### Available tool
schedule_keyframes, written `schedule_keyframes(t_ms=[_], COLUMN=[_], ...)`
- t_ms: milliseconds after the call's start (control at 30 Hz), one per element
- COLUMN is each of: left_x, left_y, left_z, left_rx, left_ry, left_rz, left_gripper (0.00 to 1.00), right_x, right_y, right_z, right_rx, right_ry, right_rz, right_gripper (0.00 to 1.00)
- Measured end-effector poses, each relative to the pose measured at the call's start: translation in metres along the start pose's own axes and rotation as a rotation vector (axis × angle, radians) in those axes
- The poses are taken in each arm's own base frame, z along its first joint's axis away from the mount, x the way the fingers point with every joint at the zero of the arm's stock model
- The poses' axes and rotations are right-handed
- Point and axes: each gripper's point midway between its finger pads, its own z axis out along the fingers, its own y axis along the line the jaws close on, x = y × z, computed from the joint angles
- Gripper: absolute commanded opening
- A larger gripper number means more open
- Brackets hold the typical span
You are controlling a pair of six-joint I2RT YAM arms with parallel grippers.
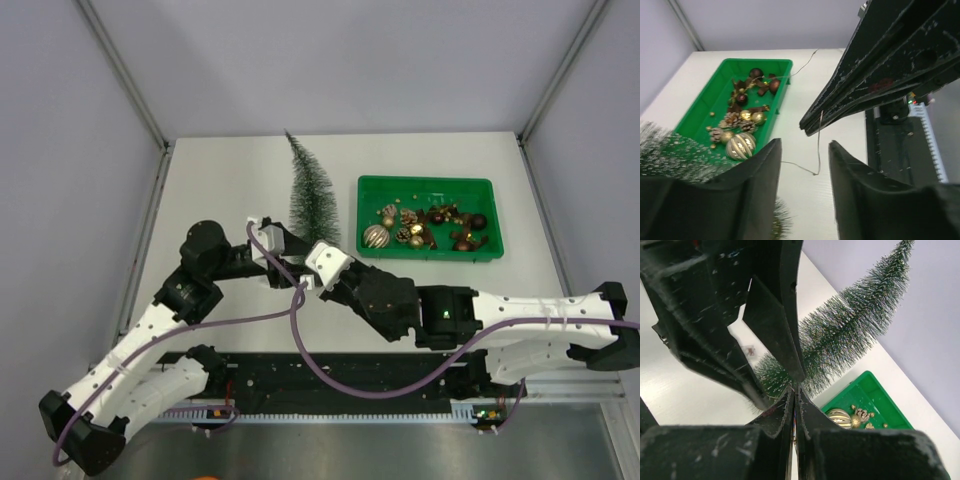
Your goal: Decorate the small christmas tree
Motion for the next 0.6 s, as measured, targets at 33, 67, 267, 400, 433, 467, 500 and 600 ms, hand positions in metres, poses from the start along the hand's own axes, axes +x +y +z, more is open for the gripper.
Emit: schedule_keyframes(t_ms=[33,67,267,400,433,467,500,600], left_x=[0.0,-0.001,-0.006,-0.008,-0.008,-0.008,-0.009,-0.01], left_y=[0.002,0.003,0.009,0.013,0.014,0.014,0.015,0.017], left_z=[0.0,0.0,-0.001,-0.001,-0.002,-0.002,-0.002,-0.002], left_rx=[-0.008,-0.016,-0.051,-0.073,-0.079,-0.082,-0.087,-0.098], left_ry=[-0.002,-0.003,-0.016,-0.022,-0.021,-0.022,-0.023,-0.025], left_rz=[0.004,0.008,0.031,0.04,0.04,0.039,0.039,0.038], left_gripper=[0.22,0.16,0.0,0.0,0.0,0.0,0.0,0.0], right_x=[0.0,0.0,-0.004,-0.001,0.0,0.003,0.005,0.008], right_y=[0.0,0.0,-0.006,-0.012,-0.015,-0.017,-0.02,-0.032], right_z=[0.0,0.0,-0.005,-0.012,-0.015,-0.019,-0.023,-0.037], right_rx=[0.0,0.001,0.006,0.014,0.015,0.016,0.016,0.019], right_ry=[0.0,-0.001,-0.013,-0.019,-0.019,-0.021,-0.024,-0.044], right_rz=[0.0,0.001,0.023,0.067,0.078,0.091,0.107,0.16], right_gripper=[0.0,0.0,0.1,0.36,0.41,0.46,0.5,0.64])
